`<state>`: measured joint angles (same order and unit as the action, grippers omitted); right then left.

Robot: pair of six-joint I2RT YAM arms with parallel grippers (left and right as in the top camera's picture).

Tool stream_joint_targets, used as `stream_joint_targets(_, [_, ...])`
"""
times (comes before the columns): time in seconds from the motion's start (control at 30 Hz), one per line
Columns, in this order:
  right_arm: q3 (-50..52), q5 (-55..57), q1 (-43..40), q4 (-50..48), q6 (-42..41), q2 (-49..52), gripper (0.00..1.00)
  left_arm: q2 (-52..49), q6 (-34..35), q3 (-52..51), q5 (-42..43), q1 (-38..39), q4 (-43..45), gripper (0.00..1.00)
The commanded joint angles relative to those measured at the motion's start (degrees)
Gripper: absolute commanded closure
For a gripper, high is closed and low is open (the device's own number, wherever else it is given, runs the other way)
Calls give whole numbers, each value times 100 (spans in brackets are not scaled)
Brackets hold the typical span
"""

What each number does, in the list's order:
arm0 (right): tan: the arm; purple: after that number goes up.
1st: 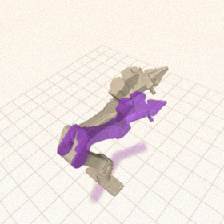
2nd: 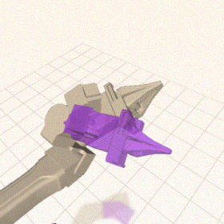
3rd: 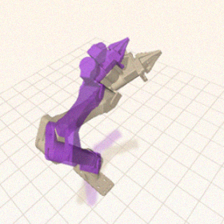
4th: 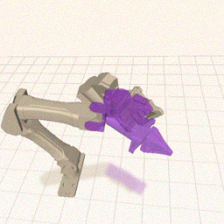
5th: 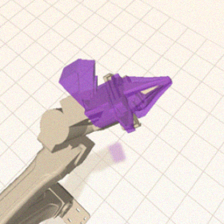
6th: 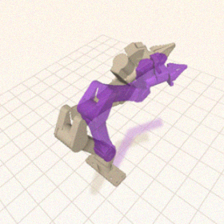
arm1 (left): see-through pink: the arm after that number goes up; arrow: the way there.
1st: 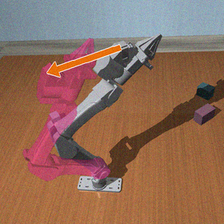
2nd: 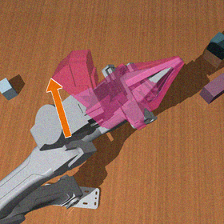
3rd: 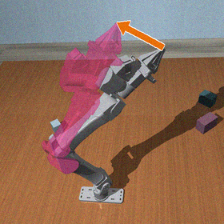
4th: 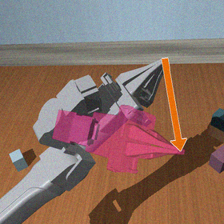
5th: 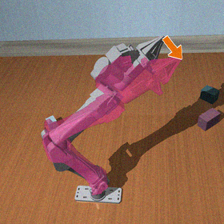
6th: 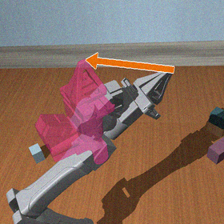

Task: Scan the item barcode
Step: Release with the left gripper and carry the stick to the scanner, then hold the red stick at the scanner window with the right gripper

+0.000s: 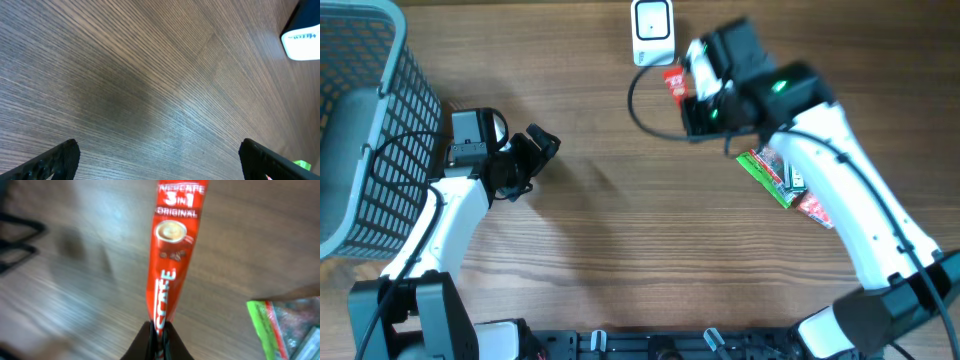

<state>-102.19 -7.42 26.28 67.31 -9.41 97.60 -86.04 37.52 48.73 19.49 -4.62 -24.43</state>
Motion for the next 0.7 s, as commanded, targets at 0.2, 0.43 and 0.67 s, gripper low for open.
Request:
stream_joint_targets(0.2, [-3353, 240, -28, 785, 96, 2166, 96, 9, -129, 57, -50, -42, -4, 0])
stream_joint_targets(0.43, [-3344, 807, -68, -640, 197, 3497, 96, 9, -129, 57, -50, -42, -4, 0])
stream_joint_targets(0.67, [-3344, 1515, -103, -1884, 466, 4341, 96, 9, -129, 57, -50, -42, -4, 0])
